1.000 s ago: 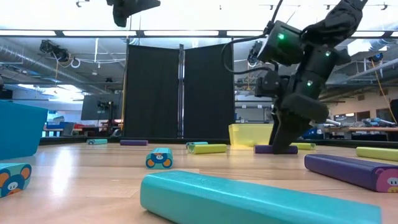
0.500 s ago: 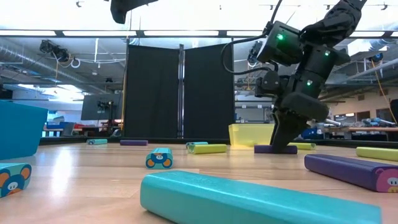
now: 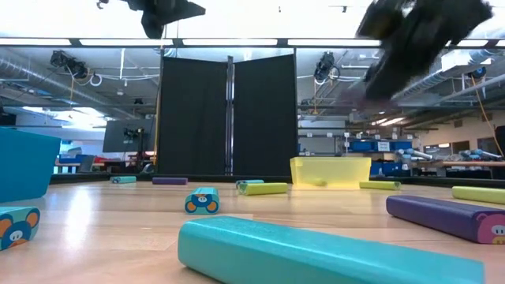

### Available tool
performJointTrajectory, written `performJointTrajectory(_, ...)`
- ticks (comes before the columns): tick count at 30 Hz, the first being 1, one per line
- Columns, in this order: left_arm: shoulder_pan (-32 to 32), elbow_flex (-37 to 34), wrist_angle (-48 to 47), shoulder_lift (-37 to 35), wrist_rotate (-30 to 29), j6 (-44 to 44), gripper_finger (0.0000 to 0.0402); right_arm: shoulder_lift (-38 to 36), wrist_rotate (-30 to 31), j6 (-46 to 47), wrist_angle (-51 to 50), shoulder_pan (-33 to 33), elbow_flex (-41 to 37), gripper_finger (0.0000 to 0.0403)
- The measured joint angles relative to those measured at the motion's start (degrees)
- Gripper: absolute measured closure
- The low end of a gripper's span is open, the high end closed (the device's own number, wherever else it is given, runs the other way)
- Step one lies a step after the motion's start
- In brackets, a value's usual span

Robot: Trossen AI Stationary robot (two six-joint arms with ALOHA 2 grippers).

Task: Sort blocks
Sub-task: Put the purple block into the transparent bin

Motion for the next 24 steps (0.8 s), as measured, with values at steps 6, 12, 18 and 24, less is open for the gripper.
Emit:
performJointTrajectory(6, 0.0, 0.0, 0.5, 3.1, 0.0, -0.1, 0.0198, -11.5, -4.0, 14.9, -11.4, 14.8, 0.0, 0.029)
performJointTrajectory(12, 0.0, 0.0, 0.1, 3.4, 0.0, -1.6, 0.0198, -10.1, -0.3, 37.0, -14.8, 31.4, 0.0, 0.029)
performJointTrajectory(18, -0.6, 0.0, -1.1, 3.4, 0.0, -4.6, 0.0198, -1.7, 3.0, 53.8, -14.6, 41.9, 0.0, 0.0226)
performJointTrajectory(24, -2.7, 3.1, -8.9, 3.4, -0.3, -9.3, 0.0198, 4.4, 8.7, 55.3, -11.9, 43.7, 0.0, 0.0091)
